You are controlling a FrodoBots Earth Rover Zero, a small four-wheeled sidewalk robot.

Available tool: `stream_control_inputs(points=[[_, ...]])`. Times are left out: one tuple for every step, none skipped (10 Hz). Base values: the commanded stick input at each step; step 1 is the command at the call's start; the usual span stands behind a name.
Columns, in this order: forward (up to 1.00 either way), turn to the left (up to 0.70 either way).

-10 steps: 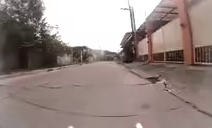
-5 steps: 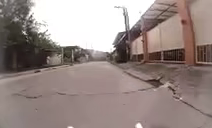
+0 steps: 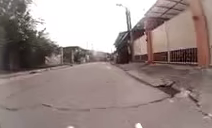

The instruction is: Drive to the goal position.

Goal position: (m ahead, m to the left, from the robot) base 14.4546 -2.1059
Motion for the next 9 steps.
stream_control_inputs(points=[[1.00,0.20],[1.00,0.00],[1.00,0.00],[1.00,0.00],[1.00,0.00],[1.00,0.00],[1.00,0.00],[1.00,0.00],[1.00,0.00]])
